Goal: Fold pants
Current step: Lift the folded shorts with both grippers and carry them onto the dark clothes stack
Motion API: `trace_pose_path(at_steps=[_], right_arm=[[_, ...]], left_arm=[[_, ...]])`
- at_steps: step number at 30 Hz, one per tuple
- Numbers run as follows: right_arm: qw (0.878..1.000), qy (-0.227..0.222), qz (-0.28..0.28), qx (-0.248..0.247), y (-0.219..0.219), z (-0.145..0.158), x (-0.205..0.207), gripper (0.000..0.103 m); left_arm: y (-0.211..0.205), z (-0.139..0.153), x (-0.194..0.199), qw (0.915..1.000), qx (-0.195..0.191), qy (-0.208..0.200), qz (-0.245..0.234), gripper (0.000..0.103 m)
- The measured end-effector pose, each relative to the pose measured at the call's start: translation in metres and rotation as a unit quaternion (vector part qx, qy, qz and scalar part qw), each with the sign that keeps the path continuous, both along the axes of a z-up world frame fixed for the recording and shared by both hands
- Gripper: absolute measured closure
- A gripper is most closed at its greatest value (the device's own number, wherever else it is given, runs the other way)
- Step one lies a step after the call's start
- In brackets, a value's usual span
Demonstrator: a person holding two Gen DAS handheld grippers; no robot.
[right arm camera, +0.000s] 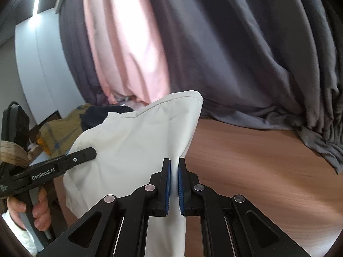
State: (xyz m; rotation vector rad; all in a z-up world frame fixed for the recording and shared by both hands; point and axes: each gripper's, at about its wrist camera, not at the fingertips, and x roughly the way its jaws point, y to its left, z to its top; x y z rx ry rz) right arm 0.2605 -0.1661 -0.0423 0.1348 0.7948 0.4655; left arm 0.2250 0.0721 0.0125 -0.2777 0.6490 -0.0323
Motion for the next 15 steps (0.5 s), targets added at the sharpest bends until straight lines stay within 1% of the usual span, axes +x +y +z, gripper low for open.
trace_pose_path(at_steps=[4,7,10,12,15], right_arm=[[1.0,-0.007,0.004,0.004,0.02,0.007,-0.002,0.095],[1.0,-0.012,0.004,0.003,0.044,0.011,-0.002,0.095],[1.0,-0.016,-0.009,0.0,0.07,0.012,0.002,0.095],[1.0,-0.016,-0.027,-0.001,0.091,0.013,0.002,0.095],[0.998,-0.018,-0.053,-0.006,0.122,0.014,0.005,0.095]], left_arm=[[0.026,0.008,-0.01,0.9999,0.007,-0.014,0.0,0.089],[0.046,0.012,-0.012,0.9997,0.01,-0.022,-0.01,0.089],[0.079,0.017,-0.006,0.9991,0.01,-0.027,-0.031,0.089],[0.102,0.022,0.004,0.9984,0.006,-0.027,-0.049,0.089],[0.136,0.031,0.016,0.9964,0.009,-0.037,-0.076,0.089]])
